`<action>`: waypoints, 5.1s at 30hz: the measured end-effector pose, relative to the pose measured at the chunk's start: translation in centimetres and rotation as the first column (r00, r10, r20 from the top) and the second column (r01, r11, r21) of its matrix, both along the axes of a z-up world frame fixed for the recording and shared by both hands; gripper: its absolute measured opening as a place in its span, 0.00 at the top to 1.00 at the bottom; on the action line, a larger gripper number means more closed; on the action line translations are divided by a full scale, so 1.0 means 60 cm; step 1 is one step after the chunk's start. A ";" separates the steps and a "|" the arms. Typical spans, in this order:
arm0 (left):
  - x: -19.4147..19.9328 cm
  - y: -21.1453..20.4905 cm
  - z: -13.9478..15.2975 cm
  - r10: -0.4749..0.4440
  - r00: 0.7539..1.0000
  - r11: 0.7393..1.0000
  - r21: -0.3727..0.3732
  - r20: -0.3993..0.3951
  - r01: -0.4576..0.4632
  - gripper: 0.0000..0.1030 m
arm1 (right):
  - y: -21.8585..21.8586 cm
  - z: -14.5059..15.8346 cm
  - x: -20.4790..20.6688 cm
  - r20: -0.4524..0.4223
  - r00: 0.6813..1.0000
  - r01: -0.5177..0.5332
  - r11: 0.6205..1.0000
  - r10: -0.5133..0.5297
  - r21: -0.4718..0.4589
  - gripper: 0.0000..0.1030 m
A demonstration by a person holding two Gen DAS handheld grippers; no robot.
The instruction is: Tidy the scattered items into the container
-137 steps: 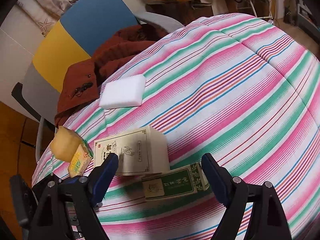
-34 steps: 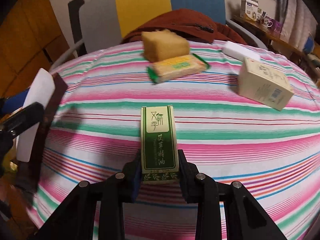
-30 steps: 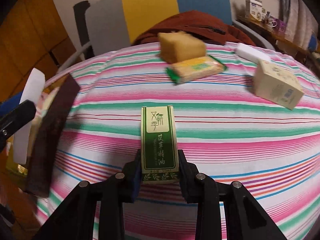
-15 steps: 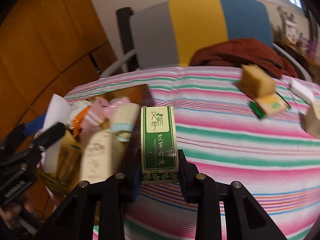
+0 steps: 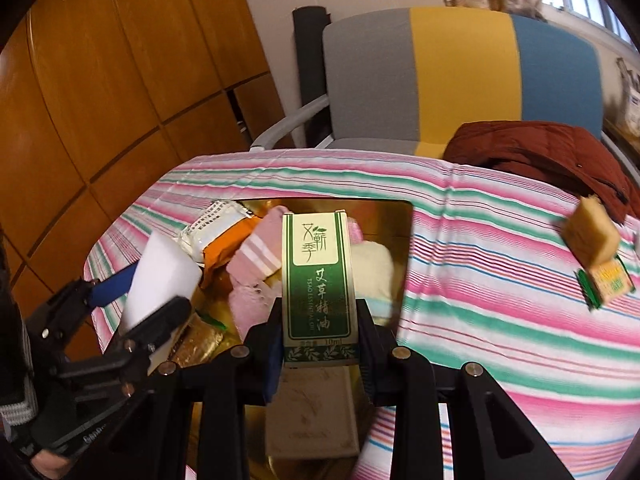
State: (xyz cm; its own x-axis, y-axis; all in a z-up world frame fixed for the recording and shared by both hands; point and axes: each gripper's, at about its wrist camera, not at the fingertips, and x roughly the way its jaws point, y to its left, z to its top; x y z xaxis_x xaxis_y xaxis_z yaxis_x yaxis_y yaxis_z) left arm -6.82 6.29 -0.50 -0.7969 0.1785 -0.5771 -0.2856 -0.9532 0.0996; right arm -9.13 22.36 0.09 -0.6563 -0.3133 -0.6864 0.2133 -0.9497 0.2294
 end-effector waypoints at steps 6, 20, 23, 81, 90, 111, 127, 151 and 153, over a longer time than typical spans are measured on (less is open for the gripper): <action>-0.008 -0.014 -0.015 0.019 1.000 1.000 -0.008 0.006 -0.019 0.42 | -0.020 -0.002 -0.030 0.018 1.000 -0.022 1.000 0.022 -0.002 0.69; -0.028 -0.023 -0.052 0.035 0.998 0.999 -0.034 0.048 -0.034 0.41 | -0.061 -0.039 -0.079 0.098 0.993 -0.065 0.998 0.063 0.022 0.69; -0.032 -0.021 -0.058 0.039 0.998 0.998 -0.042 0.054 -0.037 0.41 | -0.066 -0.047 -0.081 0.113 0.991 -0.073 0.997 0.071 0.018 0.67; 0.040 0.058 0.035 -0.062 0.998 0.997 0.040 -0.031 0.064 0.29 | 0.265 -0.047 0.088 0.063 0.984 0.170 0.985 -0.168 -0.036 0.35; 0.047 0.153 0.030 -0.238 0.970 0.969 0.073 0.043 0.235 0.29 | 0.425 -0.049 0.111 0.160 0.939 0.299 0.953 -0.303 0.052 0.22; -0.041 0.494 0.007 -0.465 0.861 0.874 -0.049 0.206 0.484 0.21 | 0.633 -0.007 0.111 0.113 0.900 0.418 0.907 -0.420 0.047 0.12; -0.154 0.640 -0.096 -0.636 0.718 0.724 -0.102 0.282 0.682 0.19 | 0.664 0.005 0.109 0.126 0.869 0.489 0.869 -0.479 -0.069 0.12; -0.174 0.665 -0.136 -0.663 0.666 0.694 -0.053 0.343 0.718 0.47 | 0.748 -0.015 0.106 0.147 0.766 0.642 0.755 -0.626 -0.132 0.11; -0.166 0.664 -0.135 -0.663 0.662 0.689 -0.060 0.349 0.722 0.49 | 0.753 -0.019 0.105 0.151 0.757 0.653 0.746 -0.635 -0.131 0.11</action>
State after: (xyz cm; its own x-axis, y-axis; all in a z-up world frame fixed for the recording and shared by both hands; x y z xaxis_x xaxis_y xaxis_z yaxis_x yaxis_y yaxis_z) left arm -16.80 46.10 -8.59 -0.2828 0.4831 -0.8286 -0.8974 -0.4384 0.0507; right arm -2.86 67.57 -1.04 -0.6811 0.0473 -0.7307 -0.4649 -0.7989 0.3817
